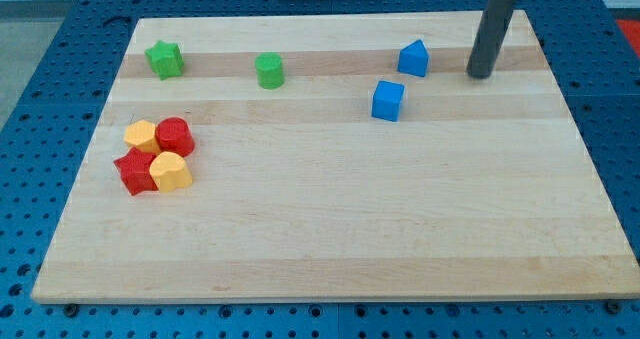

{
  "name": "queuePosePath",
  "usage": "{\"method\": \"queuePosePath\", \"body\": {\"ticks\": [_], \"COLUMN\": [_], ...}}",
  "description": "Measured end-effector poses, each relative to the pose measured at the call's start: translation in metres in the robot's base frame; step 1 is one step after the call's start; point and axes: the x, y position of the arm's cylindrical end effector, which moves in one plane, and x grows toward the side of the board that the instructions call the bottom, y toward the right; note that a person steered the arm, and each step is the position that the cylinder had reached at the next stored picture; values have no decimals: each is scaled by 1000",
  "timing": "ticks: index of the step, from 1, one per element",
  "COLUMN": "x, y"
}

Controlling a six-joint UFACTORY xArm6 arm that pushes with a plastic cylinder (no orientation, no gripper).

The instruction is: Push the blue triangle into the blue cube

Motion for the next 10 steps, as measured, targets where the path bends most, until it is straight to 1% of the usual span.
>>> {"method": "queuePosePath", "body": {"ticks": [1, 2, 3, 4, 6, 7, 8, 9, 10], "x": [-31, -12, 22, 31, -40, -22, 13, 27, 27], "y": [-17, -45, -60, -75, -72, -102, -117, -119, -119]}}
